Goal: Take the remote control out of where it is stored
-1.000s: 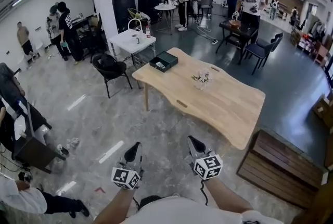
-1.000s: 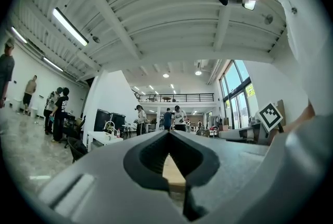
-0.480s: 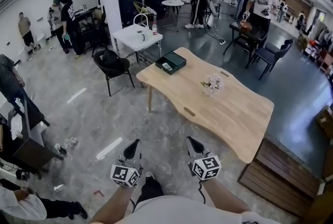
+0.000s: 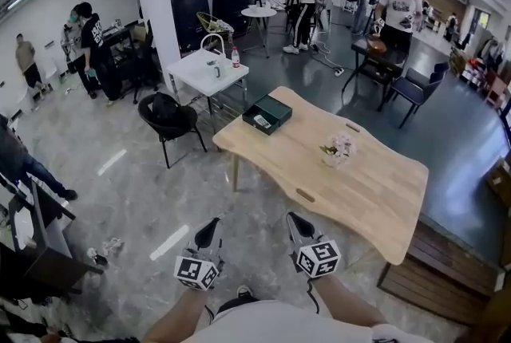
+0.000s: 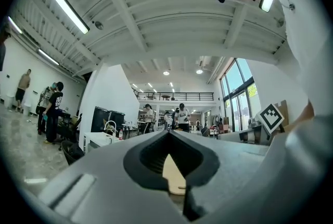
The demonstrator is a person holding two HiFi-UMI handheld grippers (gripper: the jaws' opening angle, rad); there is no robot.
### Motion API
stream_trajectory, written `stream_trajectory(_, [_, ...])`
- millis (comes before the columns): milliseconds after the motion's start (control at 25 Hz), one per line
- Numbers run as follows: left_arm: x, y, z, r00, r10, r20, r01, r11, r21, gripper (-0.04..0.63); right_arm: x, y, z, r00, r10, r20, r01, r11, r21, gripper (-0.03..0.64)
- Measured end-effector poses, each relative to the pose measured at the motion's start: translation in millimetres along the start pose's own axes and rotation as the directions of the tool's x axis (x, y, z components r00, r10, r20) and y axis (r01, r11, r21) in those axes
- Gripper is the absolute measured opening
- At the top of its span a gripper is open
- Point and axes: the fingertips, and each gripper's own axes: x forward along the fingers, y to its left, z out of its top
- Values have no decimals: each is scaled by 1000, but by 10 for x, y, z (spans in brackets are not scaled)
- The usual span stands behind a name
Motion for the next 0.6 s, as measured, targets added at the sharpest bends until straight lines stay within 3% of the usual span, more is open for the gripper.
stream_trajectory(320, [434,777,46,999,-50,-10,50,999,3,0,899,14,132,999,-40,20,40,999,-5,28])
stream_trajectory(600, [903,1267,-152,997,-71,-18,71,997,-26,0,1467,-143,74,998,-55,-7,55,998,-2,28])
